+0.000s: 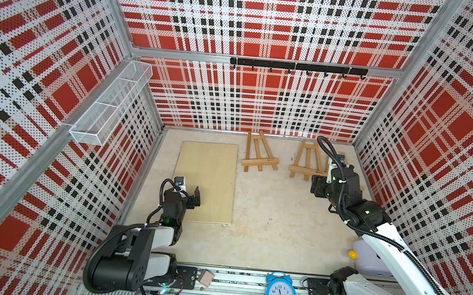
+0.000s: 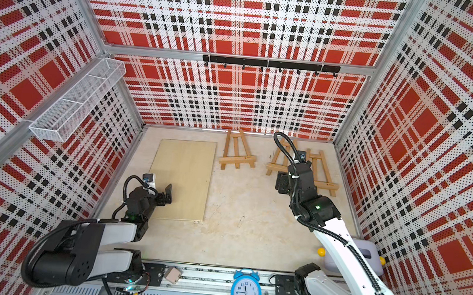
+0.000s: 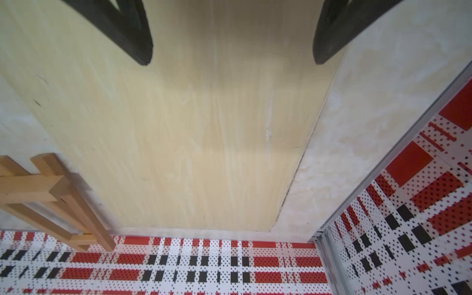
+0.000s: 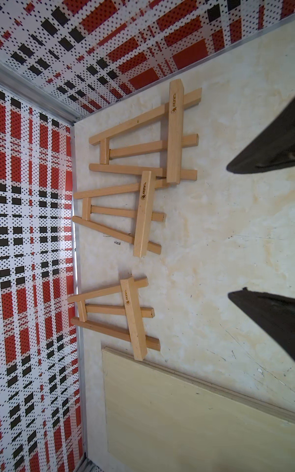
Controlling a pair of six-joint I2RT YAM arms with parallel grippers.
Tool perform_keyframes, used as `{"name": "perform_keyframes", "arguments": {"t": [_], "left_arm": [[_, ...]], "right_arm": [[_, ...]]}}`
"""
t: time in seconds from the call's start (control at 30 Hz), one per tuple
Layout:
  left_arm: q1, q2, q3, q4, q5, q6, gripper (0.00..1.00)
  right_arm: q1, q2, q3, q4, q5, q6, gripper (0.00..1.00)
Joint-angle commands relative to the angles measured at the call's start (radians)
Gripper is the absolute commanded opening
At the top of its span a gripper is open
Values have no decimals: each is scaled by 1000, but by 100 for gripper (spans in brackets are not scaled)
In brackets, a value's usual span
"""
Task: Disassemble the easel
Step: Reset both arms
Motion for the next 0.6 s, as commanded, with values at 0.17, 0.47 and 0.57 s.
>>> {"name": "perform_keyframes", "arguments": {"t": [0.17,0.47,0.57], "left_arm": [[-54,222,206,186,23,98,99],[-61,219,290,-2,-18,89,99],[-67,220,288,3,-28,94,100]], "right_arm": [[-77,74,-6,83,-49,-54,76],[-376,169,-463,967,-184,-171,84],[-414,246,-552,1181,-184,-168,85]]}}
